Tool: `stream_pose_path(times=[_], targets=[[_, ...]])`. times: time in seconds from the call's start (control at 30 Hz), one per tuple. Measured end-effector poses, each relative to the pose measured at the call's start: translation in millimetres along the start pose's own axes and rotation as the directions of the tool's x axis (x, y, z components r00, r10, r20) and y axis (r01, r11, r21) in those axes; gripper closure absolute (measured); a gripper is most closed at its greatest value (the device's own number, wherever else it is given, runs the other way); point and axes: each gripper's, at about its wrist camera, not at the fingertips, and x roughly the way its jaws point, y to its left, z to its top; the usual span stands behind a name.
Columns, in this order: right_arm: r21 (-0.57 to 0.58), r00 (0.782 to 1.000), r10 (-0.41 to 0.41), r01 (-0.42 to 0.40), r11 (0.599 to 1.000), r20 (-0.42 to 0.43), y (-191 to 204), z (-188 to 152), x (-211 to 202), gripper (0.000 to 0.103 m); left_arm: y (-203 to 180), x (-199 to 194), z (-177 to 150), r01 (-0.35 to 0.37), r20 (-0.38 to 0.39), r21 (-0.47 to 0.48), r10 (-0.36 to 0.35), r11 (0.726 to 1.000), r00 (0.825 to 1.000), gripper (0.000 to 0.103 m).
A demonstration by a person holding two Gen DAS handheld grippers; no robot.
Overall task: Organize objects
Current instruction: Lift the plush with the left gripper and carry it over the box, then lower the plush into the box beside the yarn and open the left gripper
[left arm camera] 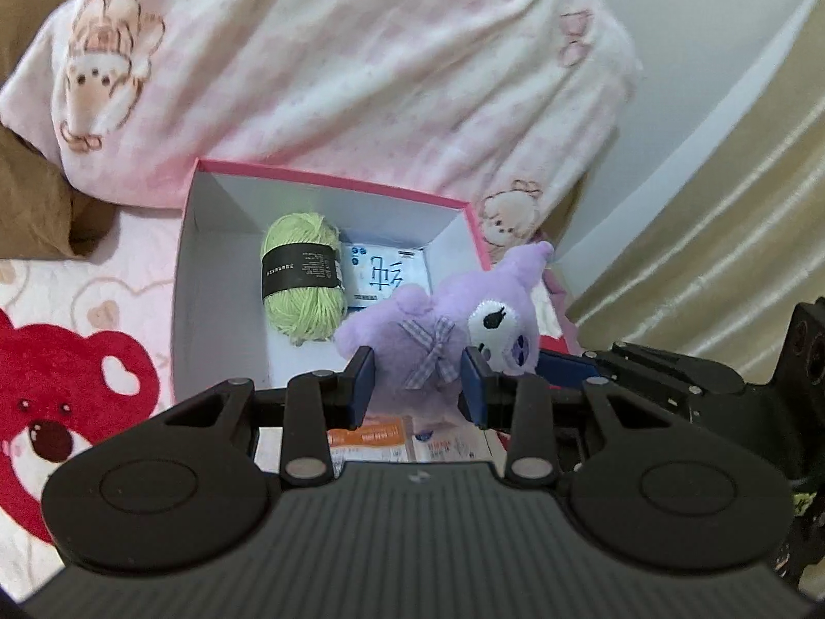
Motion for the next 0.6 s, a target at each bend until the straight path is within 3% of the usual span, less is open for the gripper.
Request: stream_pose_path(times=[0.13,0.33,0.6], targets=[[0.029,1.000,-0.015,0.016,0.999,-0.015,-16.6,-4.8,26.2,0.055,9.7,34.2,8.3,-0.023,-0.027,-0.026,0.022,0.999,0.999,0.069],[0.127,0.996,0.042,-0.032,0.991,-0.076,-48.7,-14.3,69.2,0.055,36.4,82.9,5.4,-0.050,-0.072,-0.068,0.045,0.996,0.996,0.069],[0.190,0.987,0.052,-0.022,0.982,-0.153,-69.4,-24.9,113.7,0.056,56.3,129.3,-0.5,-0.092,-0.123,-0.090,0.080,0.992,0.989,0.071]])
